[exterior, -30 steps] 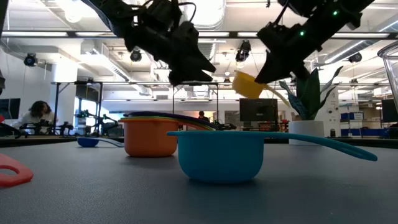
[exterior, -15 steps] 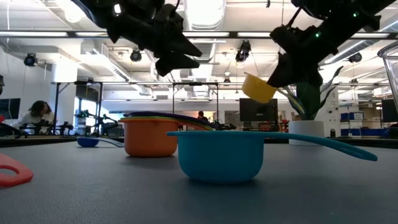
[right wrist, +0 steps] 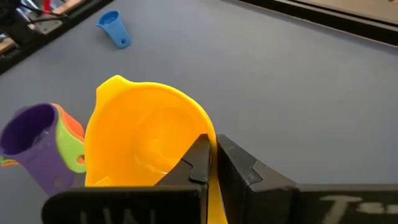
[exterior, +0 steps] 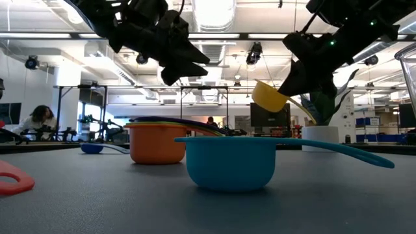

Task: Nest measuring cups in basket
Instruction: Stack the yellow measuring cup on top of the purple measuring cup

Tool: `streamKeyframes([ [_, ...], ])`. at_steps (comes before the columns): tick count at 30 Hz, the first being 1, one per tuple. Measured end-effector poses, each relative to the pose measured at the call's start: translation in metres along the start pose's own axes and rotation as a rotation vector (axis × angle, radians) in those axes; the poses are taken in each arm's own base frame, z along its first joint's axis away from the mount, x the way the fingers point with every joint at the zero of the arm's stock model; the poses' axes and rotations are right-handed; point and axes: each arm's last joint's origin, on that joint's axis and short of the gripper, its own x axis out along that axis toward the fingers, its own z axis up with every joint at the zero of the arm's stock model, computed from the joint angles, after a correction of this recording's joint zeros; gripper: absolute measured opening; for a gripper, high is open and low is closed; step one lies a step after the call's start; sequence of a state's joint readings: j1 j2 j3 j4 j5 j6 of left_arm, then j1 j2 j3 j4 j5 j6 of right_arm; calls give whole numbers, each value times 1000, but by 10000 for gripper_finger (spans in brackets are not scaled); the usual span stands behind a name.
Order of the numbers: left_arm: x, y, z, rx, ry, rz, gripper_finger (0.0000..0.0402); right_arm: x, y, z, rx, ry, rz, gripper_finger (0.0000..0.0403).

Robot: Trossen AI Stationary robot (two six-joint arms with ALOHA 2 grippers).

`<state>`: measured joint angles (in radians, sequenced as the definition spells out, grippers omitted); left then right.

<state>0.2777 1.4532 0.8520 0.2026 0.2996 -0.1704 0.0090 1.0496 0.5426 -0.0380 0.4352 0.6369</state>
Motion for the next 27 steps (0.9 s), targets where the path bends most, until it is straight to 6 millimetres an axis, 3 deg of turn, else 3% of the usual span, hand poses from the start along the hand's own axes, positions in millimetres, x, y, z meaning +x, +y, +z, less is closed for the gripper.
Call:
streamKeyframes([
  [27, 3, -10, -3, -20, 14, -28, 181, 0, 5, 6, 15, -49, 56, 8],
])
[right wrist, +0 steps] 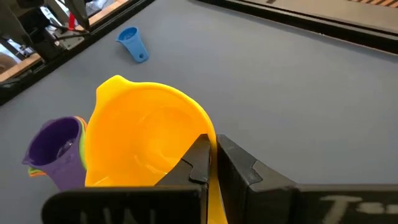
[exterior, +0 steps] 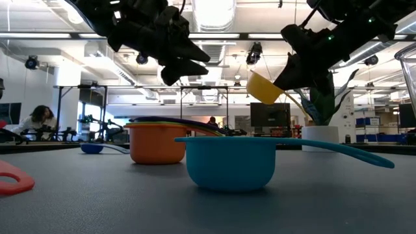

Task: Nest measuring cups in basket
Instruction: Stack the yellow measuring cup on top of the purple measuring cup

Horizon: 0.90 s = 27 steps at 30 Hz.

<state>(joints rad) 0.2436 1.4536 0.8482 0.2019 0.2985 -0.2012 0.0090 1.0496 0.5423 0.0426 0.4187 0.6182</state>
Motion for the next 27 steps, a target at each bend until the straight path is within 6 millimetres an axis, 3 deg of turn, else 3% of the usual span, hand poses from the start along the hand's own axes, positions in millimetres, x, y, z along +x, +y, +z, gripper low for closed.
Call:
streamKeyframes([
  [19, 0, 0, -1, -6, 9, 3, 181, 0, 1, 1, 4, -3, 2, 8],
  [27, 0, 2, 0, -9, -4, 47, 181, -2, 5, 11, -13, -57, -28, 8],
])
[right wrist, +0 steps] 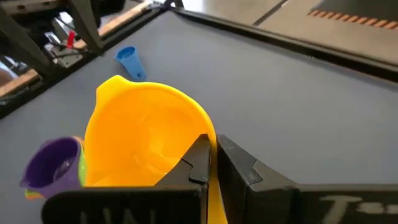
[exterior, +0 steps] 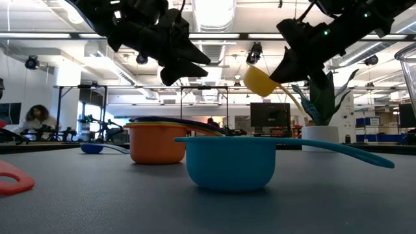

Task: Nest measuring cups in basket
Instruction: Stack the yellow measuring cup on top of the purple measuring cup

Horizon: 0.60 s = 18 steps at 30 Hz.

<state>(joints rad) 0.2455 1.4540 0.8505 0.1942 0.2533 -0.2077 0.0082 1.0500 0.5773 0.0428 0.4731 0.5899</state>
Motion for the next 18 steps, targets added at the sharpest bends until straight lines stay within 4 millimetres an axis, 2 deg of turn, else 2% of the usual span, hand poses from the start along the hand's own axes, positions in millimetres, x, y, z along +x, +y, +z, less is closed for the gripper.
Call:
streamKeyframes([
  [8, 0, -1, 6, -8, -57, 0, 214, 6, 6, 7, -24, -21, -34, 8],
  [14, 1, -4, 24, 5, -89, -6, 254, 28, 20, 10, -87, 0, -77, 8],
  [18, 5, -2, 33, -10, -34, 111, 265, 46, 35, 18, -151, -3, -117, 8],
])
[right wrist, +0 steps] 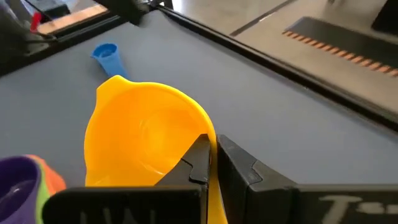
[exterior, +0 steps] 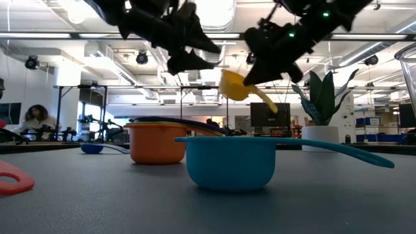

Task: Nest measuring cups in basket
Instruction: Stack the yellow measuring cup on top of the purple measuring cup

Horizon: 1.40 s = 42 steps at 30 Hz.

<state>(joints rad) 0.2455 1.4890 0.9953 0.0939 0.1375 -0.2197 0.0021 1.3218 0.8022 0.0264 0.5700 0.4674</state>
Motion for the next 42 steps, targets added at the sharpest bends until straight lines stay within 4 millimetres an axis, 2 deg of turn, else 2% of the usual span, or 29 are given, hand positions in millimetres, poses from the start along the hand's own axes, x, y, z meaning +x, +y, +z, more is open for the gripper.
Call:
streamKeyframes([
  [4, 1, 4, 1, -37, 62, 128, 263, 12, 14, 12, -59, 10, -46, 8],
  [13, 1, 10, -6, -109, 126, 154, 238, 30, 38, 35, -157, 42, -104, 8],
  [20, 1, 10, -9, -109, 163, 131, 213, 38, 48, 45, -203, 46, -105, 8],
  [23, 0, 11, -10, -109, 175, 137, 183, 38, 50, 47, -205, 47, -102, 8],
  [34, -1, 12, -12, -92, 236, 172, 17, 38, 54, 49, -174, 55, -19, 10],
  [38, -3, 11, -11, -92, 271, 155, 6, 36, 54, 50, -202, 53, 8, 26],
  [42, -7, 10, -11, -100, 336, 168, 2, 29, 50, 53, -239, 67, -4, 63],
])
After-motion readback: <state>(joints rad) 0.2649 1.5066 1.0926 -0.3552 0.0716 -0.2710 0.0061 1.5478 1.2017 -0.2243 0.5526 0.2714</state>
